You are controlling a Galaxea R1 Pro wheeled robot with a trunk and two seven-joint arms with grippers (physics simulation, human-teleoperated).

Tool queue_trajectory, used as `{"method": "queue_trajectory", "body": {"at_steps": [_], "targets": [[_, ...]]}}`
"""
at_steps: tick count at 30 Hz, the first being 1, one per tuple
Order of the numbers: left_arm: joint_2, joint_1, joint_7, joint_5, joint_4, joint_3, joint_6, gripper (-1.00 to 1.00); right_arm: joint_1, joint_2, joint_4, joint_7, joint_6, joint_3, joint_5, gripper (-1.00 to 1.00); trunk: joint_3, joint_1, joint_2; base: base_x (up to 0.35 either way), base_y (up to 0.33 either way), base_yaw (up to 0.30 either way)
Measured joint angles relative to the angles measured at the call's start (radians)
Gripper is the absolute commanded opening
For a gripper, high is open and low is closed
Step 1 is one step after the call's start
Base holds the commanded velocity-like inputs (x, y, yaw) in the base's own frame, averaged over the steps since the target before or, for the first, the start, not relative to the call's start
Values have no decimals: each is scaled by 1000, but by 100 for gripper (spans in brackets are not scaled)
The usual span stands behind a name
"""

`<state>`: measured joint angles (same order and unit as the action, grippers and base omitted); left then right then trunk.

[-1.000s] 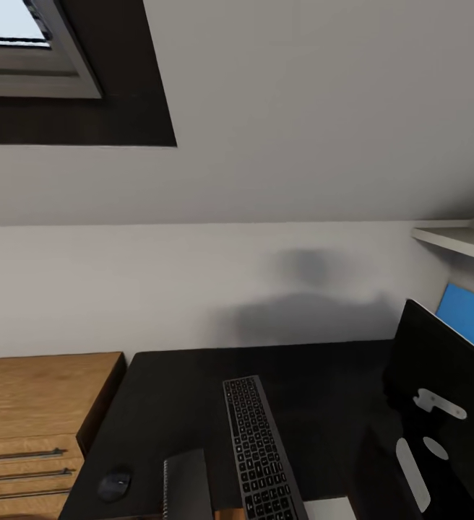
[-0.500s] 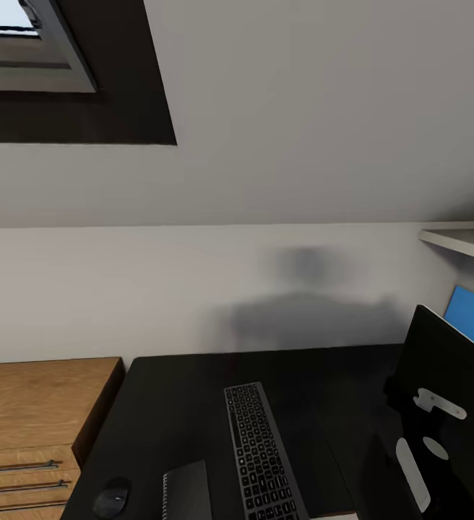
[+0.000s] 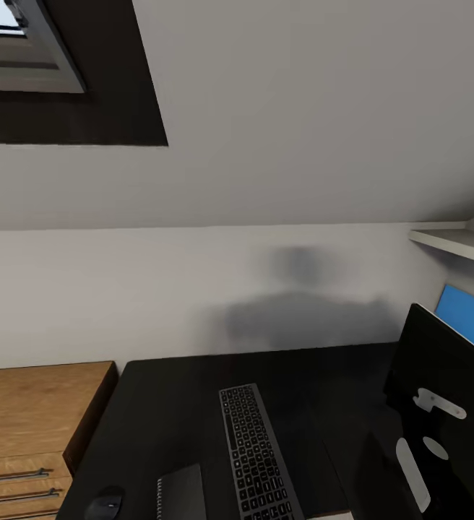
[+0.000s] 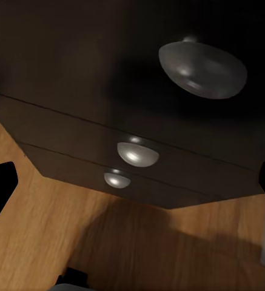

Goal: In the bedroom, organize the workspace by keeping the computer under the desk, ensuring the monitor is on the desk, placing the keyboard on the desk next to the monitor, placing the mouse on the desk next to the keyboard, moving the folder from the swivel chair onto the desk next to the mouse, stacking the notebook on top of the folder with the pen on top of the notebook, and positioning the swivel chair next to the desk.

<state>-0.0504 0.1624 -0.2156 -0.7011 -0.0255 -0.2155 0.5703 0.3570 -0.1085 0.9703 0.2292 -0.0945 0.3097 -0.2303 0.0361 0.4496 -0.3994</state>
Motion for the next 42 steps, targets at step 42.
{"method": "queue_trajectory", "body": {"at_steps": [42], "targets": [[0,0,0,0,0,0,0,100,0,5,-3,-2,0,-5,-1,100,11,1,0,-153,0,-45]]}}
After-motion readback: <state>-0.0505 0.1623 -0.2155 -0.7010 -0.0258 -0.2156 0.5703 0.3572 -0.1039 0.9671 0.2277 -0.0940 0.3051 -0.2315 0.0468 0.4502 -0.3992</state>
